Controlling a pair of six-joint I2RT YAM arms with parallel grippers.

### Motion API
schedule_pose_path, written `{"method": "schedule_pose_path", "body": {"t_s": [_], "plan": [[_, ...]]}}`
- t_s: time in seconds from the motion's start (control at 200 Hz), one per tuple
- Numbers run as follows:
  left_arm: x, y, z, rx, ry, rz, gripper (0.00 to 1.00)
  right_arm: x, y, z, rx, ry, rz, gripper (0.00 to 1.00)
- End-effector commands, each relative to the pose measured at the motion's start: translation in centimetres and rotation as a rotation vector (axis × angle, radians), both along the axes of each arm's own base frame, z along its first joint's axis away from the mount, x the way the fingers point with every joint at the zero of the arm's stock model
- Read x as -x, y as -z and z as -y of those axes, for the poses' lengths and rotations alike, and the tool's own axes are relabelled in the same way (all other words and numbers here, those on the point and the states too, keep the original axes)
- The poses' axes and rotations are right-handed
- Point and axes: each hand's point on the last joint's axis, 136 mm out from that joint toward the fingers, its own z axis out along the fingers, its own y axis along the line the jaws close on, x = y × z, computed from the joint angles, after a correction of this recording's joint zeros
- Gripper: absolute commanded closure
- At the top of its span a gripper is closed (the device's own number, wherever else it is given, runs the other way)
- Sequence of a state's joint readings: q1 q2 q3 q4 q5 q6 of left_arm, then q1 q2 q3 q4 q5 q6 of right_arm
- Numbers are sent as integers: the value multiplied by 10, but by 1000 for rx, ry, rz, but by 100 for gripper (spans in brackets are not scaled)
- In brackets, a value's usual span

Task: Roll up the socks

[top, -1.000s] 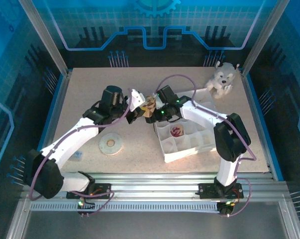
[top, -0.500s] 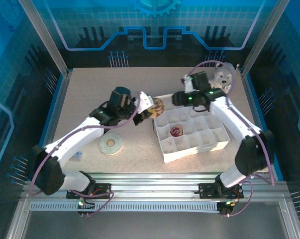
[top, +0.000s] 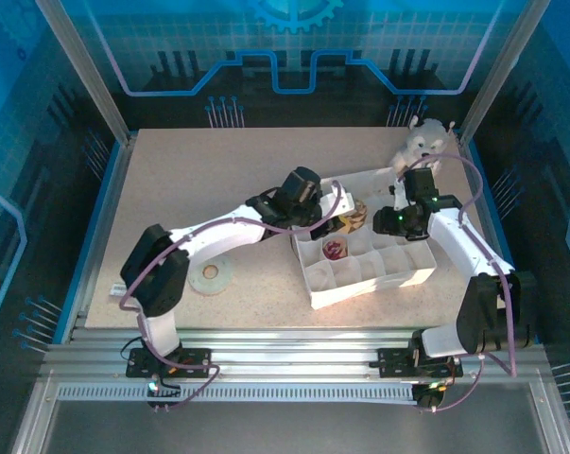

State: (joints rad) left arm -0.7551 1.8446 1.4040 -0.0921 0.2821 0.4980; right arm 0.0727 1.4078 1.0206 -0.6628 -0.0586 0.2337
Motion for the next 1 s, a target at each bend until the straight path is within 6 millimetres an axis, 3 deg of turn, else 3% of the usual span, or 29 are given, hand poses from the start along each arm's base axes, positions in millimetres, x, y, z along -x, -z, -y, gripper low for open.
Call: {"method": "schedule_pose_path", "body": {"t_s": [0.0,0.345,0.63,0.991], "plan": [[-17,-13,16,49,-15,42,100,1,-4,6,24,-10,20,53],[-37,28,24,38,-58,22,100,-5,11,7,42,-20,-22,59],[-60,40,-7,48,-181,-16,100,1,30,19,75,-3,-73,61],[-51,55,-14,-12,-167,-21,100,4,36,16,43,-1,-87,65]]}}
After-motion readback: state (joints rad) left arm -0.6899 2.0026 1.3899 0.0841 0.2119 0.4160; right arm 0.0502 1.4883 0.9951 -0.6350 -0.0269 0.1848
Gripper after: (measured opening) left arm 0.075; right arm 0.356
